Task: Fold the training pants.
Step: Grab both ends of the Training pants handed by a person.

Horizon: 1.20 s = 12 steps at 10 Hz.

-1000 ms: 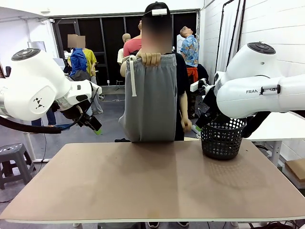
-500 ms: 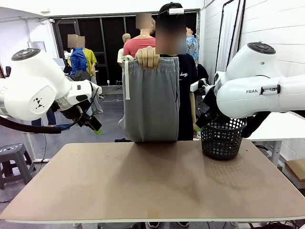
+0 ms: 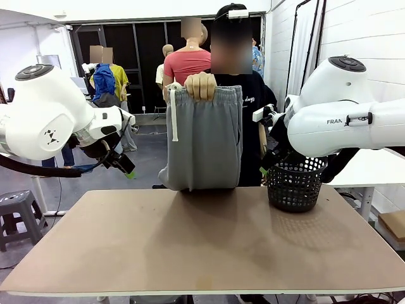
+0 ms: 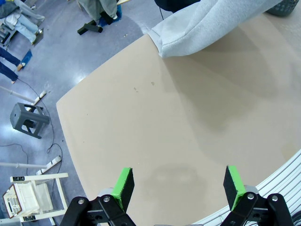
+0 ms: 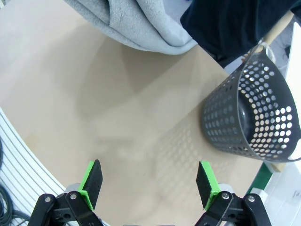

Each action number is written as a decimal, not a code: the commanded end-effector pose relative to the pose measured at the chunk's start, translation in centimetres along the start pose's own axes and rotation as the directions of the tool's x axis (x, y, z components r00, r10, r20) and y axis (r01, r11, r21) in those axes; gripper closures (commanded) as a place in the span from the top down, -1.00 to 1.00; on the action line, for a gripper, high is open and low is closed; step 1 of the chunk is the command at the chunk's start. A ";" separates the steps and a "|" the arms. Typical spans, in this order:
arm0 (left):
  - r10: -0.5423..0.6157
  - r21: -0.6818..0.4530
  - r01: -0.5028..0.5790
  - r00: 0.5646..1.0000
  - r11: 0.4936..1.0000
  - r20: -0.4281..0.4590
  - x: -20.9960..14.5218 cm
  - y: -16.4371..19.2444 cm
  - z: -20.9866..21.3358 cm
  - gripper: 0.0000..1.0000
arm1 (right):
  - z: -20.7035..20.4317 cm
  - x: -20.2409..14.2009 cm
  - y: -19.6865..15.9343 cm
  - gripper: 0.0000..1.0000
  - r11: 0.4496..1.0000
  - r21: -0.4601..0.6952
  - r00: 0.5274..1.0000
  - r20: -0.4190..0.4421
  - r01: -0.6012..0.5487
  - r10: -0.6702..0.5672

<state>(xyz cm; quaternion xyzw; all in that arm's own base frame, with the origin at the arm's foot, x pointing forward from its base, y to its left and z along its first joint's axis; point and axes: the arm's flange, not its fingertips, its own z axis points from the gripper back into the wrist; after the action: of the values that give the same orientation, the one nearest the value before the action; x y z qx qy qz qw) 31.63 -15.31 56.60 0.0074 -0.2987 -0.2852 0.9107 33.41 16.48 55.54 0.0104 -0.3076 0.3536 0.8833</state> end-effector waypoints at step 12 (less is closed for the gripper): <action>-0.472 0.002 0.472 0.882 0.882 -0.020 1.7 1.9 0.9 1.00 | 1.0 -0.4 -2.9 1.00 0.859 0.015 0.859 -0.012 -0.511 0.511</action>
<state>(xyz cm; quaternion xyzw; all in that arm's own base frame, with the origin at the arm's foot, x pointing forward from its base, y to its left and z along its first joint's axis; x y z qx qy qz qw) 31.94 -15.12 58.50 0.0669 -0.2838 -0.4658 0.8355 33.72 14.77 56.20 -0.0451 -0.2902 0.5419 0.7874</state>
